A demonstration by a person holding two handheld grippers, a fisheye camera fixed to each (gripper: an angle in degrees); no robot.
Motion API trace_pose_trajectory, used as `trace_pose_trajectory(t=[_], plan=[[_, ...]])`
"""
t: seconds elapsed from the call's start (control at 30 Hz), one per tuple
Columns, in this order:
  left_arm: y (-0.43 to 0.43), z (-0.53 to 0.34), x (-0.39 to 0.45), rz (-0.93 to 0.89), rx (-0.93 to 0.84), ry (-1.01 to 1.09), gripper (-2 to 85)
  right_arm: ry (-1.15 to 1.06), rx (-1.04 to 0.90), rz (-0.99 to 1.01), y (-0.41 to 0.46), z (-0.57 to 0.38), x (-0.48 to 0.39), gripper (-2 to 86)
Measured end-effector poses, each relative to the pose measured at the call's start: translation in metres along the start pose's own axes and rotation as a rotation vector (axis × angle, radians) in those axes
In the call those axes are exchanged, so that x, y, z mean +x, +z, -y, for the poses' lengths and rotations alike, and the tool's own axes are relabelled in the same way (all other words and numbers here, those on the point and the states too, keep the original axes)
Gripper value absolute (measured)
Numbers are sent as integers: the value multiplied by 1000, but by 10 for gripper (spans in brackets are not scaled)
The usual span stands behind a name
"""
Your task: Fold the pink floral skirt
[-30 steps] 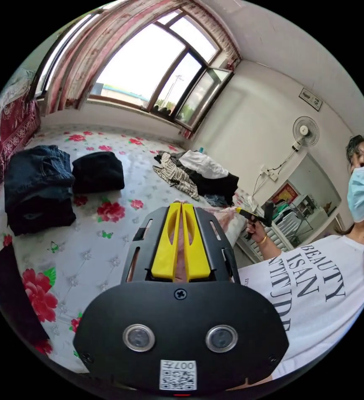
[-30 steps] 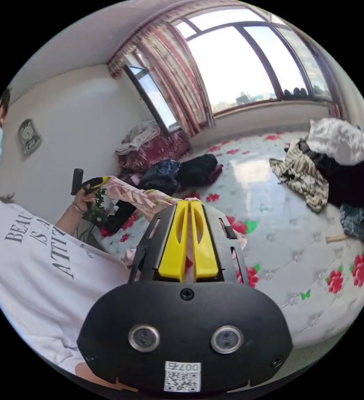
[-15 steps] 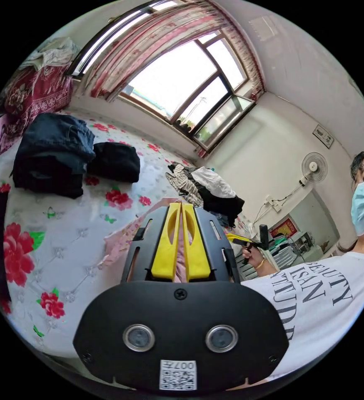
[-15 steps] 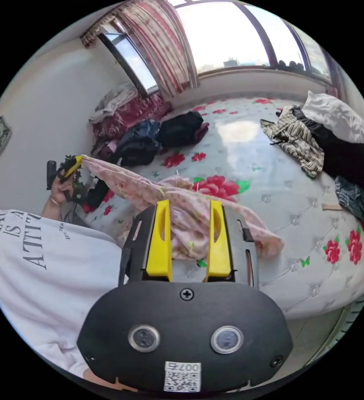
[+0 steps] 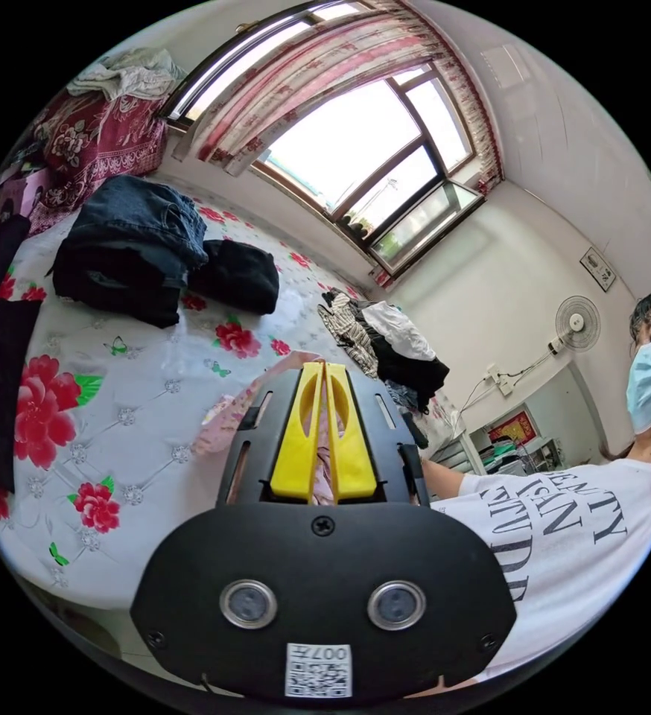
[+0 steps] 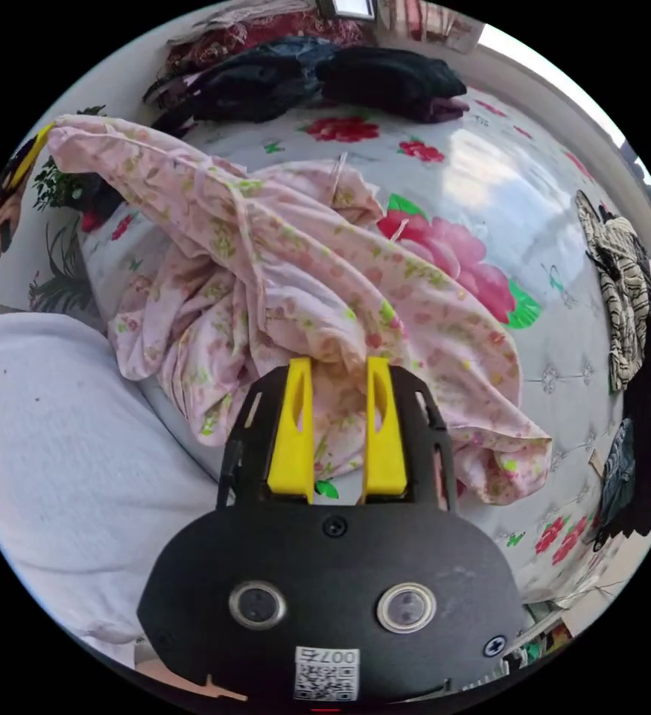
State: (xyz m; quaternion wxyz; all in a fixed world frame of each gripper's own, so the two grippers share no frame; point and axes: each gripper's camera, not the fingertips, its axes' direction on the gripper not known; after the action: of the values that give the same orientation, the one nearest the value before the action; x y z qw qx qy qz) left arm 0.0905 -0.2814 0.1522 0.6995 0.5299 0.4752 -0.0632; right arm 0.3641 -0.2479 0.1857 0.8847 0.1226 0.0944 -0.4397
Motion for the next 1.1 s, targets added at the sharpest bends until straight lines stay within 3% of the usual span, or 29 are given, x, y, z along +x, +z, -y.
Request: trace_pose_trajectory(t=[0.07,0.2,0.33,0.5,0.63,0.73,0.8,0.9,1.0,1.1], plan=[[0,2,-5,18,-12,-20,-10,22,-14,-40,4,-1,2,9],[-10,12,-5,68,-35,-20,-10,94,311,40,-83,-35,18,0],[-11,26,-1,102,-16,5,-10,130,512,100,-152,-79,37,-2],[69,70,-38,48,-55,-81,-10,276,270,208,-111,-64,99,-3],[135,165,-28,19,-57,-74,-10,347,280,202,-141,-12,158,-4],[111,300,64,2,121,78,-10,351,482,31,-283,33,191,-4],[41,382,162,-52,304,202,-10,304,797,-134,-435,23,172,-3],[-57,416,276,-138,511,410,-10,219,1171,-309,-570,-33,106,-3],[-123,398,341,-140,631,551,-10,124,1333,-462,-613,-86,34,-3],[-148,363,352,-128,654,615,-10,70,1382,-534,-597,-129,-13,-3]])
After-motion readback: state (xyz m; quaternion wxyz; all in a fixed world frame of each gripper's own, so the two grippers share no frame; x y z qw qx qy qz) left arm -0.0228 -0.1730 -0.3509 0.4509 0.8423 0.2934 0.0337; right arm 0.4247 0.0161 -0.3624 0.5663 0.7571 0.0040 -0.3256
